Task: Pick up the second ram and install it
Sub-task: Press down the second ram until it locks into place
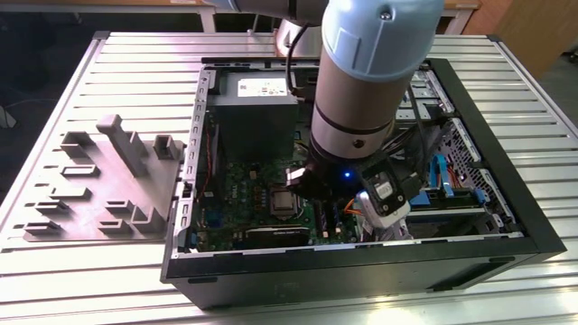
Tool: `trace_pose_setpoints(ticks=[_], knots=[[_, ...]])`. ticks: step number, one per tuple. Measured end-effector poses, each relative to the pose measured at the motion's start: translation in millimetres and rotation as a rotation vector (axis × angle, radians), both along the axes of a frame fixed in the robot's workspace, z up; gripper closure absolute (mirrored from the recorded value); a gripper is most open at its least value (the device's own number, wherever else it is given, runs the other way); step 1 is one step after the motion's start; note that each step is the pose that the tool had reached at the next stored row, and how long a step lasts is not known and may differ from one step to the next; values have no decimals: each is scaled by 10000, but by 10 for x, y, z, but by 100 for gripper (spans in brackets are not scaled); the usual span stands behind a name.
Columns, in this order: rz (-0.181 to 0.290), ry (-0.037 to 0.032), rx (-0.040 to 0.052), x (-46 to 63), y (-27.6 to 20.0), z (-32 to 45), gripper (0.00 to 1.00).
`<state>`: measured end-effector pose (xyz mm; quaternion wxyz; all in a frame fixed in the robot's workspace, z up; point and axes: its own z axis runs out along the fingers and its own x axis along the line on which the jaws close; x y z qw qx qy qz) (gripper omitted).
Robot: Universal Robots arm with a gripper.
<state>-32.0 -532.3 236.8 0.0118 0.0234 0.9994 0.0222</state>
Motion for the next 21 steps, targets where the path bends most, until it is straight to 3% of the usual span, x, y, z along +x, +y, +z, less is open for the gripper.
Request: trace_pose_setpoints(ticks=[4,9,21], knots=[[-2,0,0,-1,-18,-1,90],[0,1,-1,0,-22,-67,90],[0,-1,2,1,-21,-147,90]])
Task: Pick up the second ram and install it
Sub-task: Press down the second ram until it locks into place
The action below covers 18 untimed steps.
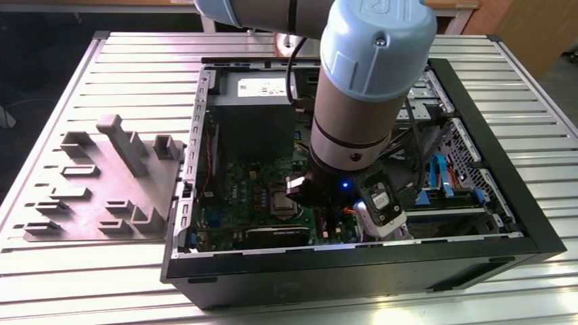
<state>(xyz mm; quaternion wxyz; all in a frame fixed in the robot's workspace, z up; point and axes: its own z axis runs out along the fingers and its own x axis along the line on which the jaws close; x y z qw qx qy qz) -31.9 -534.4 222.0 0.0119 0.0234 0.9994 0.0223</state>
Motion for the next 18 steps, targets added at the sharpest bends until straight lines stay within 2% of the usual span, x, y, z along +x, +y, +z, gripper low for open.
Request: trace_pose_setpoints(ticks=[9,15,18], knots=[[0,2,-7,0,-2,-46,90],[0,1,-3,0,-1,-51,90],[0,-5,18,1,2,5,90]])
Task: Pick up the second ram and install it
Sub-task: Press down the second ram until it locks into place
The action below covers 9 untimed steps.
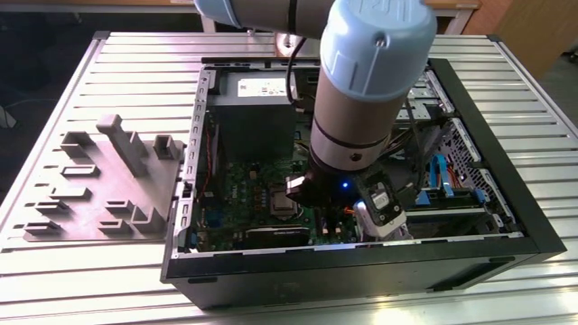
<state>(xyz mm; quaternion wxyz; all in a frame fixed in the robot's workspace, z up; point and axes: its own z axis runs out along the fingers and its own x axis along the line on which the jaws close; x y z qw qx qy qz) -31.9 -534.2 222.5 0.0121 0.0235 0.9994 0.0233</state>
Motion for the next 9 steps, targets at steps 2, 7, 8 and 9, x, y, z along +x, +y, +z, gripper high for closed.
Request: trace_pose_setpoints(ticks=[2,7,8,9], knots=[[-1,6,-19,-1,-2,85,90],[1,4,-11,0,-2,159,90],[0,5,-8,-1,-2,160,90],[1,6,-10,0,3,161,90]])
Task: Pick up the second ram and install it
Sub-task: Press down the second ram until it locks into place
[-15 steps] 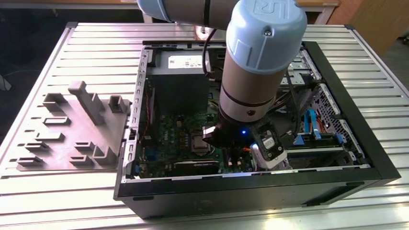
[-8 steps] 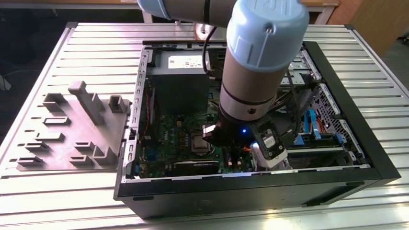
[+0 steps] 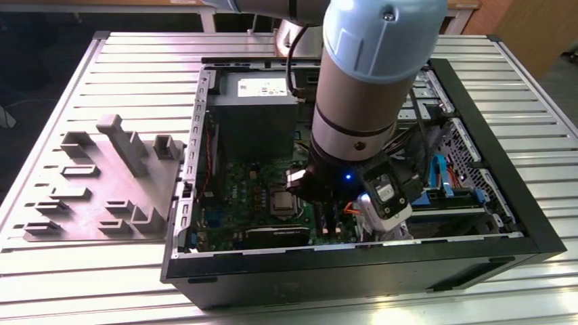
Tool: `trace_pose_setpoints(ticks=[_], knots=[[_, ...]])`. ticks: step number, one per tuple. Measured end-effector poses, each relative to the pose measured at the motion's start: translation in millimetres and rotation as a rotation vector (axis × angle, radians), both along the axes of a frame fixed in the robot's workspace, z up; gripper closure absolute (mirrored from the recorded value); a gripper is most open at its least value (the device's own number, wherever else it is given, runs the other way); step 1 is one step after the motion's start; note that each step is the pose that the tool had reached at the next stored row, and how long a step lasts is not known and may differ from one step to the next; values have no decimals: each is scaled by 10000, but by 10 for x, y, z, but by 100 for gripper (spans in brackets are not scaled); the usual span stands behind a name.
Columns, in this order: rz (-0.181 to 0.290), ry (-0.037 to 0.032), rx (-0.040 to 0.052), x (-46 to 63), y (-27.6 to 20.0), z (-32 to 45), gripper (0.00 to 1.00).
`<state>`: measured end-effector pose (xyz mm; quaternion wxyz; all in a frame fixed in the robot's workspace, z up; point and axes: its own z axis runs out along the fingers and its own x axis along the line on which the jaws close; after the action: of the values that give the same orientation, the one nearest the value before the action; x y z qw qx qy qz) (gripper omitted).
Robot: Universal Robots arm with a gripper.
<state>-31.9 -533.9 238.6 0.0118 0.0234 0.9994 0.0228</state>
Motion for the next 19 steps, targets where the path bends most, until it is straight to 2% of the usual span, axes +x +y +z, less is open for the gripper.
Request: trace_pose_setpoints(ticks=[2,8,11,13,16,19], knots=[[0,0,2,0,33,-1,90],[0,-1,4,-1,228,-4,90],[0,0,2,-2,294,-3,90],[1,0,2,-1,309,3,90],[0,0,-3,-2,310,40,90],[0,-1,0,-1,310,40,90]])
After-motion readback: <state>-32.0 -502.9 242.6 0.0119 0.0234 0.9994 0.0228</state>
